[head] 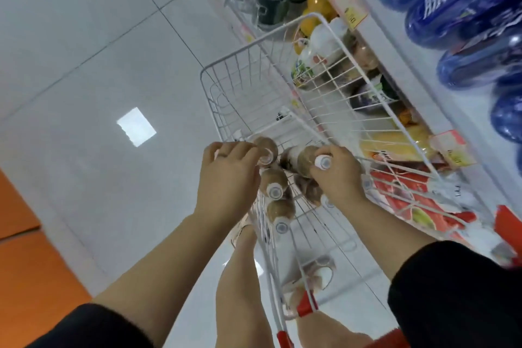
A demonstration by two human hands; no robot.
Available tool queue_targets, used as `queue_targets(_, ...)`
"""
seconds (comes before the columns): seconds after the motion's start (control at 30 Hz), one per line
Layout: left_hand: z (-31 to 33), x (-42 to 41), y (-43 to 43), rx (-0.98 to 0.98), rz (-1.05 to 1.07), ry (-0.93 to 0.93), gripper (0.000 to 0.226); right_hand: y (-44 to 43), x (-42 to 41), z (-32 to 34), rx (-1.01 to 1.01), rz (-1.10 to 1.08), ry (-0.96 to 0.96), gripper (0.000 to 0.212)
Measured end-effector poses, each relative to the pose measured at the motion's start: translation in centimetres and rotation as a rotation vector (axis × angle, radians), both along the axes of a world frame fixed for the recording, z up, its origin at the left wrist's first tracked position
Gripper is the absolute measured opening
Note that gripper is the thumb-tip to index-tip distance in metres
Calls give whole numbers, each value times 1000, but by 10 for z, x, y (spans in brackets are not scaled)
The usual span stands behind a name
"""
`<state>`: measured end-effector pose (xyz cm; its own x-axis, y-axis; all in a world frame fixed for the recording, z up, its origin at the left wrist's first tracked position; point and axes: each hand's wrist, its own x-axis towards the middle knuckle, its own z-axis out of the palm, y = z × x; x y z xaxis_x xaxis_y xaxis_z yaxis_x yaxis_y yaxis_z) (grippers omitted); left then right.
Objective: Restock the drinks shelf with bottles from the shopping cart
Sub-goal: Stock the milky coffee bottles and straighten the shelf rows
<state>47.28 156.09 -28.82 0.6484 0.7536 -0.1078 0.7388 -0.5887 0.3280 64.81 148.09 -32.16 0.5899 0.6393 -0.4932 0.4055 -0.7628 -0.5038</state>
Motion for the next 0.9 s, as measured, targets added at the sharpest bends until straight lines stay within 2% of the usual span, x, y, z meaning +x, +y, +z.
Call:
queue_targets(0.03,0,7,5,11,-62,29,35,-2,6,10,50,-46,18,20)
queue_targets(0.1,-4,22,12,-115,-173,136,40,-9,18,34,117,-117,50,21)
queue_targets(0.17,-16,35,18,-260,-231,321,41,-17,30,56,155,-162,63,21)
queue_targets(0.2,-22,41,19,-274,-263,413,39,-21,35,64,165,-181,64,20)
queue_targets(0.27,-30,52,21,-270,-268,512,34,-27,43,76,190,-224,57,21)
queue_targets(0.33,-31,60,25,-320,-188,546,24,-31,47,85,222,-262,60,21)
queue_targets(0.43,-22,61,31,-397,-123,440,17,-36,49,98,258,-269,40,23)
queue_targets(0.53,6,59,34,-392,-97,255,20,-40,50,118,297,-273,14,26)
queue_targets(0.67,90,61,32,-434,-16,-20,25,-46,49,170,346,-256,-24,27)
queue_targets(0.9,240,83,17,-321,-86,-255,37,-75,58,294,517,-304,-101,35)
